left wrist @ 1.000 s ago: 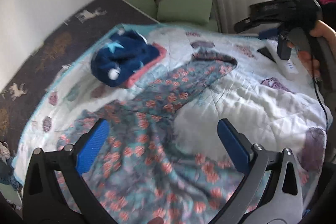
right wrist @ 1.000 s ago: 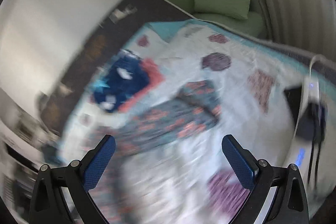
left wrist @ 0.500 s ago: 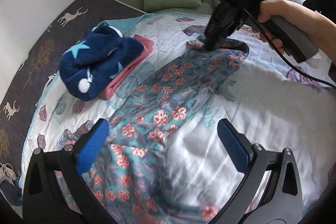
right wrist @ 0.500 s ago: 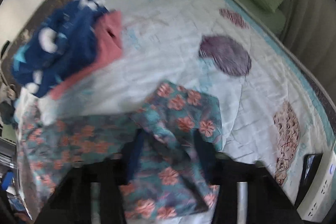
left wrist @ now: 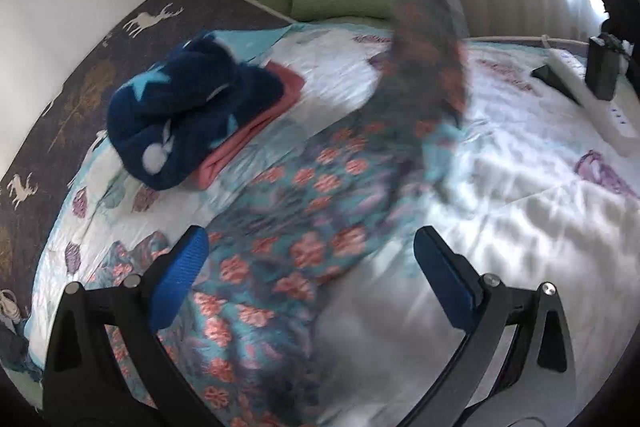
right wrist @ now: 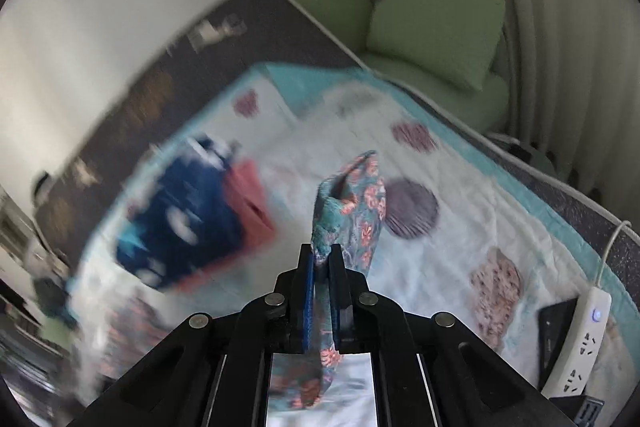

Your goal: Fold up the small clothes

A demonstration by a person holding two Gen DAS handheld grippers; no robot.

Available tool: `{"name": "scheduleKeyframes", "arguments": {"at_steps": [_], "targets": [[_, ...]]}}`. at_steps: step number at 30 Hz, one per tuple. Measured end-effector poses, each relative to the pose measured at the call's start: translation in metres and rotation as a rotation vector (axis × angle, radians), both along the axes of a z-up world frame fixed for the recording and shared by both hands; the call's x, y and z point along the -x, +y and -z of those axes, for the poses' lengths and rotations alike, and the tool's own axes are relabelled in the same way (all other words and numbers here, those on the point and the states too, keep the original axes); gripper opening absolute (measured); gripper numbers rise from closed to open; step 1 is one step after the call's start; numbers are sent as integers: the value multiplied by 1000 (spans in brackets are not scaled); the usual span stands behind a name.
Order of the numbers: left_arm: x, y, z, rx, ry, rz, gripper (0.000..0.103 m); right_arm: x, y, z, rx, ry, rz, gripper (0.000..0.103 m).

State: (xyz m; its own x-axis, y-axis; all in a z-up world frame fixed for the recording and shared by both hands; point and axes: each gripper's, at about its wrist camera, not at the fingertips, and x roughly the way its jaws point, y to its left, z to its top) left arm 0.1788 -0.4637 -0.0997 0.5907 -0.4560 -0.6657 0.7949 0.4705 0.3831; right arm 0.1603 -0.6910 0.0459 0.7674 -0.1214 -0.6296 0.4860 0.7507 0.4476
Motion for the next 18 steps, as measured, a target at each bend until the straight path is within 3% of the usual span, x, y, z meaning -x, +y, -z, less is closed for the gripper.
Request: {"name": "scheduleKeyframes", "arguments": {"at_steps": [3, 6, 12, 13, 14, 16, 18], "targets": [[9, -6, -6, 24, -2, 31, 103, -4, 16, -41, 41, -52, -30, 5], [8, -13, -14, 60, -3, 1, 103, -17, 36, -69, 46, -99, -81, 5], [-17, -10, -47, 222, 35, -148, 103, -27, 90, -116, 106, -149, -176, 5], [-24, -7, -50, 239, 61, -188, 98, -29, 99, -122, 109, -156, -195, 5], [-30, -2, -52, 263, 93, -235, 90, -32, 109, -128, 101, -167, -219, 5], [-47, 18, -57, 361, 212, -328, 41, -38, 126, -138, 93, -182, -259, 5], [-64, 45, -57, 486, 374, -388, 22, -49, 150, -152, 113, -190, -308, 5]]}}
